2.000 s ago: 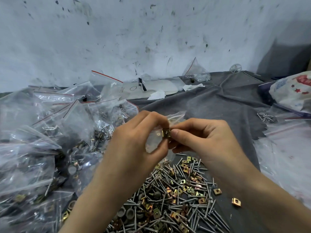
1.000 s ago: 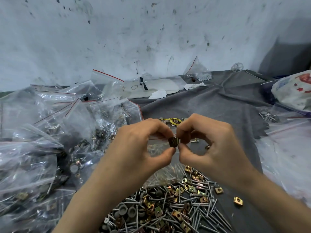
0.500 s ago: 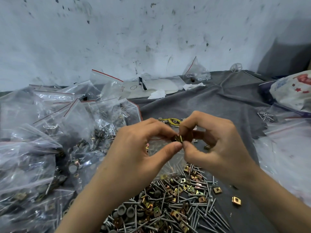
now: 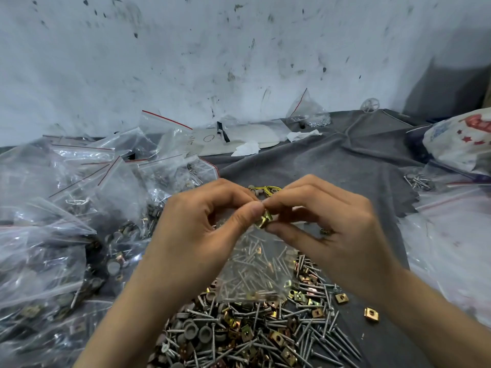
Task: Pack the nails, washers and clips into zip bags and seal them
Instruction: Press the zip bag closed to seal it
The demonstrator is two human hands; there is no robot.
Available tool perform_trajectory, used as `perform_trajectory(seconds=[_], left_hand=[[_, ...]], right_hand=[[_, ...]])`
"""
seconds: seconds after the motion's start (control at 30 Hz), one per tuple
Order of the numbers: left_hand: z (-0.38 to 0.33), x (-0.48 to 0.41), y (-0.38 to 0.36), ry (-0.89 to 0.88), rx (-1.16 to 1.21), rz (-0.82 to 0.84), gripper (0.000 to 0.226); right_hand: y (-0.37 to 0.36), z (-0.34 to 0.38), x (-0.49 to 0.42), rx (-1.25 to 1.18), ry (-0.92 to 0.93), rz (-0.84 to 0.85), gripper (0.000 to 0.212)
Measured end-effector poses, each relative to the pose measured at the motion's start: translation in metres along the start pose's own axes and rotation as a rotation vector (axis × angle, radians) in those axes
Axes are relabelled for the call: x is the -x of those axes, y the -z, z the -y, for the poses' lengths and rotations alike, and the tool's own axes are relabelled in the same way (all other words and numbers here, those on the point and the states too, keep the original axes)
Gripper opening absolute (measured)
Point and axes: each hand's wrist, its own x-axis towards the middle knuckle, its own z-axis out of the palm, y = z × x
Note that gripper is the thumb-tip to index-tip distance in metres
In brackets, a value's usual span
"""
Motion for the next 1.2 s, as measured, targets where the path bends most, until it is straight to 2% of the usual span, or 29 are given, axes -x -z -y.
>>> perform_trajectory(seconds=[0.17,0.3,0.4,0.6,0.73,0.83,0.9,0.97,1.03,1.2], left_hand=[[0.0,0.001,-0.003,-0.021,-0.046,-0.005,0.01],[0.0,0.0,-0.001,-0.071,-0.106,0.085,0.014],[0.0,0.0,-0.004,-0.08,-0.046,0.114,0.014],[-0.003,0.002,-0.009,-0.027,0.145,-0.03,0.013],[-0.005,0.004,-0.011,-0.011,0.179,-0.064,0.016],[-0.006,0.003,-0.009,0.006,0.233,-0.051,0.014],[-0.005,0.002,-0.005,-0.019,0.222,-0.012,0.011],[-0.006,0.001,-0.001,-0.032,0.238,0.038,0.007],[-0.005,0.0,0.001,-0.041,0.276,0.073,0.014],[-0.003,0.0,0.003,-0.064,0.277,0.084,0.015]], right_hand=[[0.001,0.003,-0.003,-0.082,-0.103,0.023,0.019],[0.006,0.003,-0.007,-0.217,-0.235,0.067,0.017],[0.009,0.004,-0.01,-0.262,-0.271,0.096,0.018],[0.002,0.009,-0.012,-0.079,-0.077,-0.026,0.019],[-0.001,0.01,-0.01,0.127,0.069,-0.086,0.015],[-0.003,0.011,-0.007,0.164,0.101,-0.103,0.015],[-0.001,0.014,-0.008,0.019,-0.034,-0.087,0.017],[0.002,0.017,-0.01,-0.285,-0.266,-0.066,0.014],[0.006,0.016,-0.011,-0.534,-0.422,-0.047,0.012],[0.008,0.016,-0.012,-0.71,-0.541,-0.013,0.015]])
